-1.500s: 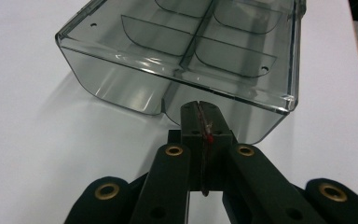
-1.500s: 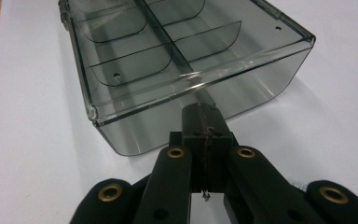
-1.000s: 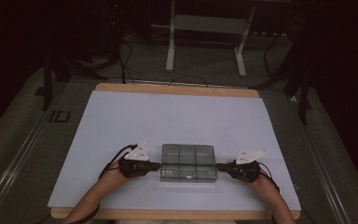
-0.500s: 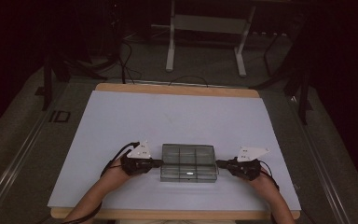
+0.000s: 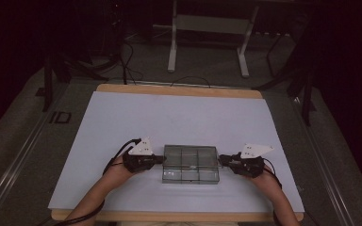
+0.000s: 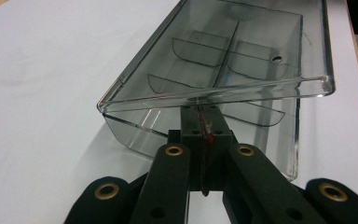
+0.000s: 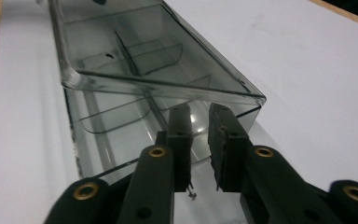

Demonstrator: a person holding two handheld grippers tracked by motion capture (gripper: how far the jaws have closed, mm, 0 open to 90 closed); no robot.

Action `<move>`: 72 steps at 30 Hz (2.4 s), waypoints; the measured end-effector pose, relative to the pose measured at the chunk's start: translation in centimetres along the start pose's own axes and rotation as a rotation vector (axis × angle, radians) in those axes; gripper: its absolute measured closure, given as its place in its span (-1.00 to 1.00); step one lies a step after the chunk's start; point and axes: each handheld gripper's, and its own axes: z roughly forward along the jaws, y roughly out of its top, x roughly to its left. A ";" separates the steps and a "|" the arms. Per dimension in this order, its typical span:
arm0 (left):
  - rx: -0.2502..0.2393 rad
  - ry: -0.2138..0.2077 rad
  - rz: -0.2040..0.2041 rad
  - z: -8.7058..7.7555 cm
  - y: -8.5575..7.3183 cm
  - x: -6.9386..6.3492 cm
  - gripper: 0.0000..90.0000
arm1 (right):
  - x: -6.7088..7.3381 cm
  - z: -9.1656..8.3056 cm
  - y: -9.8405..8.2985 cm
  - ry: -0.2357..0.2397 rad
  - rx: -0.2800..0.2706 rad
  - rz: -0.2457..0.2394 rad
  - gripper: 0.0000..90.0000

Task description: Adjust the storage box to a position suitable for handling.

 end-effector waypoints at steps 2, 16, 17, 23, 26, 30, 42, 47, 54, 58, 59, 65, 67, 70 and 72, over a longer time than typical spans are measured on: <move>0.002 -0.001 0.004 0.0 0.1 0.0 0.99 | -0.2 0.1 0.0 -0.010 -0.004 0.002 0.59; -0.010 0.003 0.002 -0.1 0.2 0.0 0.99 | -0.4 1.0 0.2 -0.079 -0.015 -0.050 0.30; -0.011 0.002 0.000 -0.1 0.3 0.0 0.99 | -0.4 1.0 0.2 -0.081 -0.021 -0.054 0.31; -0.007 0.004 0.003 0.0 0.2 0.1 0.99 | -0.4 1.2 0.6 -0.083 -0.039 -0.075 0.34; 0.003 0.001 -0.010 0.0 0.0 0.2 0.93 | -0.2 1.4 0.7 -0.083 -0.030 -0.099 0.38; 0.016 0.020 -0.028 0.1 -0.5 0.4 0.76 | -0.2 1.4 0.8 -0.083 -0.030 -0.103 0.42; -0.016 0.101 -0.031 -0.1 -0.2 0.9 0.47 | -0.2 1.3 0.9 -0.085 -0.026 -0.109 0.44; -0.026 0.113 -0.012 0.0 0.0 0.6 0.44 | -0.2 1.3 1.0 -0.085 -0.028 -0.111 0.44; -0.035 0.114 -0.006 0.4 0.4 0.8 0.44 | -0.2 1.3 1.2 -0.086 -0.033 -0.112 0.44; -0.051 0.113 -0.015 0.3 0.6 0.9 0.46 | -0.2 1.2 1.3 -0.096 -0.045 -0.109 0.44; -0.052 0.117 -0.014 0.3 0.6 1.0 0.47 | -0.2 1.2 1.4 -0.100 -0.048 -0.112 0.45; -0.061 0.143 -0.005 0.3 1.1 1.3 0.55 | -0.3 1.3 1.9 -0.128 -0.073 -0.122 0.56; -0.062 0.143 -0.007 0.3 1.2 1.4 0.58 | -0.3 1.3 2.0 -0.132 -0.080 -0.117 0.58; -0.064 0.157 -0.011 0.4 1.5 1.6 0.61 | -0.4 1.4 2.2 -0.147 -0.087 -0.123 0.61; -0.065 0.162 -0.009 0.5 1.6 1.7 0.63 | -0.5 1.4 2.3 -0.147 -0.088 -0.120 0.63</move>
